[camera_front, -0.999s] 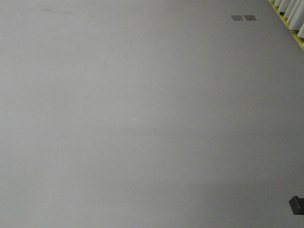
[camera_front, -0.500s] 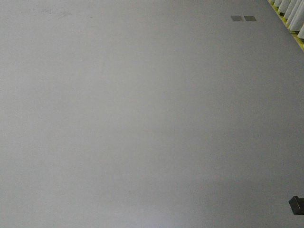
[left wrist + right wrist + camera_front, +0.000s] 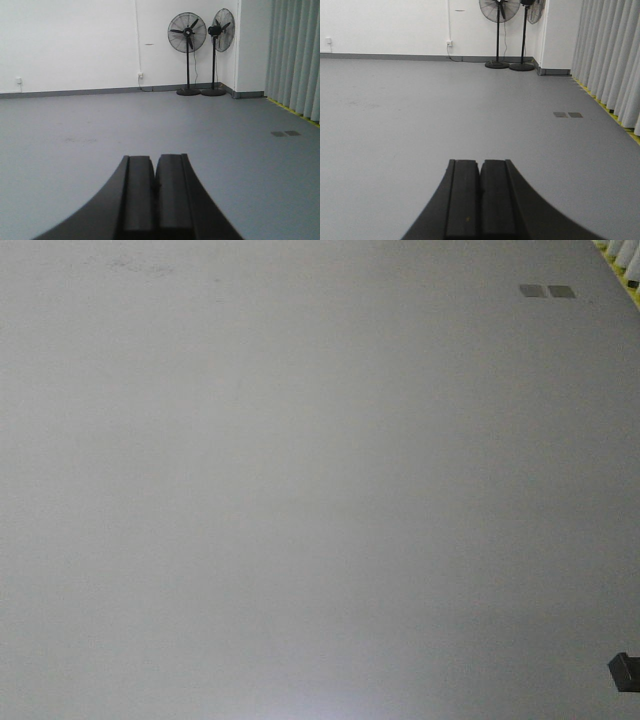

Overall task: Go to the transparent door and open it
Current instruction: 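Drive the base forward across the grey floor toward the glass door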

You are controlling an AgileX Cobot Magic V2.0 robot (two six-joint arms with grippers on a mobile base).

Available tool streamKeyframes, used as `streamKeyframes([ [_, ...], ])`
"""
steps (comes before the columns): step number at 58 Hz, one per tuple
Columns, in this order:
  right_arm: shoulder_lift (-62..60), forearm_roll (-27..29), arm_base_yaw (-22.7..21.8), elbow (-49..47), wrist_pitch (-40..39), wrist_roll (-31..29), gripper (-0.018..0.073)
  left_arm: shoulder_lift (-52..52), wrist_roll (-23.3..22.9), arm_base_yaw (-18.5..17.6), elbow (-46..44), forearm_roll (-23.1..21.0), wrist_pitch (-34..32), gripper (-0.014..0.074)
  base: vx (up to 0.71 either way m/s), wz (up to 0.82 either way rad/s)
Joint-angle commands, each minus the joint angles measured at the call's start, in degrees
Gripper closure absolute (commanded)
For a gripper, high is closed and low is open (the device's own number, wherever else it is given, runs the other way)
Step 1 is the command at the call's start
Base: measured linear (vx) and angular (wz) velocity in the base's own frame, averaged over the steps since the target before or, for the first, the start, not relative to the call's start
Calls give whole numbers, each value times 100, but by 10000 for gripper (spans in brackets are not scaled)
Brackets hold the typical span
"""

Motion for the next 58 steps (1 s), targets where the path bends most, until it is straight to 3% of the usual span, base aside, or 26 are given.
streamKeyframes([
  [1, -92, -49, -21, 12, -485, -21, 568, -86, -47, -10, 87, -65, -505, 603, 21, 15],
  [58, -92, -49, -21, 12, -485, -21, 568, -86, -47, -10, 87, -65, -505, 603, 33, 7],
])
